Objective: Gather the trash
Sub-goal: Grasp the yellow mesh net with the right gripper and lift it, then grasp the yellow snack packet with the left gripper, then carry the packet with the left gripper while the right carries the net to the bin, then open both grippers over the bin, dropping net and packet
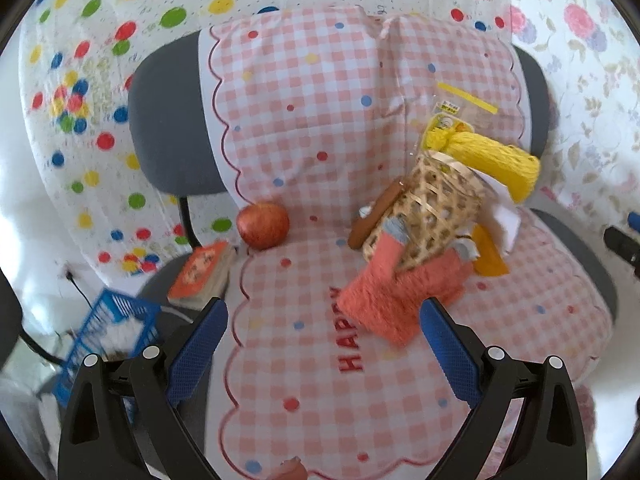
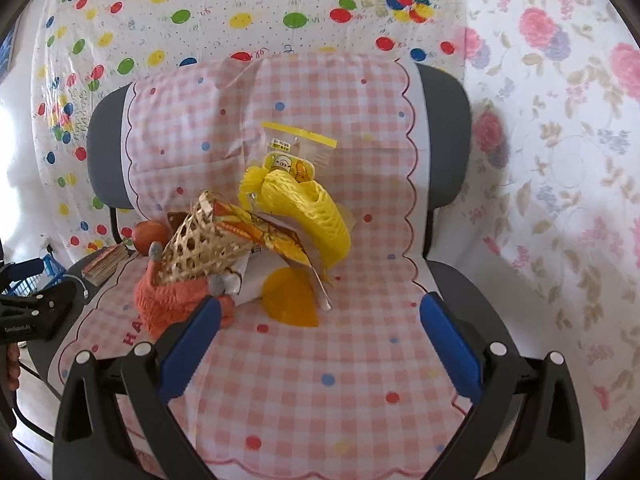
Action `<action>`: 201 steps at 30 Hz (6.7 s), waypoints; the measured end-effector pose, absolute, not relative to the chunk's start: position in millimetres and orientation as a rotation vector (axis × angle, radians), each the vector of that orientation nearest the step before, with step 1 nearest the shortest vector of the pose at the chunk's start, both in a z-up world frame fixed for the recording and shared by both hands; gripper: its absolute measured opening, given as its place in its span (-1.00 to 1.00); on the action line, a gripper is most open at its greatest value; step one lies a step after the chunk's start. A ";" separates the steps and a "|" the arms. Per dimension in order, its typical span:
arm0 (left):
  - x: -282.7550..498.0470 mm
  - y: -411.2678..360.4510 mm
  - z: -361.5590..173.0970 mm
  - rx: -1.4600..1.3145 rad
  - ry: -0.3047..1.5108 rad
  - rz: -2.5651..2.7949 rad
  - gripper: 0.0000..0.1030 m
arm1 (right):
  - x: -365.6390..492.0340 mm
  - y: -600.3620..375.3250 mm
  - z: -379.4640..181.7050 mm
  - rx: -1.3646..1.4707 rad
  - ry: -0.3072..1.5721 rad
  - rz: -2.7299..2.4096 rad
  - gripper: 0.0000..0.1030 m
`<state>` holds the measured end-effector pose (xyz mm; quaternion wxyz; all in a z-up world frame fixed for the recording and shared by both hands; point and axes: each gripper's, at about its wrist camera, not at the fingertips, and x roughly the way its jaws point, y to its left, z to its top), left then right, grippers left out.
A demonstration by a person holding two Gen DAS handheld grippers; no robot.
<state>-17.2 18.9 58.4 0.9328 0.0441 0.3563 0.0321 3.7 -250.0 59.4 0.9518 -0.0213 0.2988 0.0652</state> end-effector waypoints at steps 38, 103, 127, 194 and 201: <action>48.3 10.6 79.9 0.048 0.765 -0.023 0.86 | 67.1 -239.9 92.1 -0.231 0.486 0.226 -0.71; 66.9 -160.9 182.5 0.105 0.367 -0.614 -0.98 | -34.3 -377.6 125.5 0.099 0.401 -0.109 -0.71; -143.4 -168.9 38.7 0.020 0.503 -0.807 -0.97 | -244.3 -373.7 40.8 0.257 0.549 -0.269 -0.71; -91.4 -62.1 -8.7 -0.015 0.706 -0.418 0.12 | -144.9 -294.5 11.5 0.117 0.692 -0.011 0.01; -68.2 -18.6 0.9 -0.040 0.697 -0.284 0.22 | -105.4 -265.9 11.5 0.057 0.695 0.086 0.01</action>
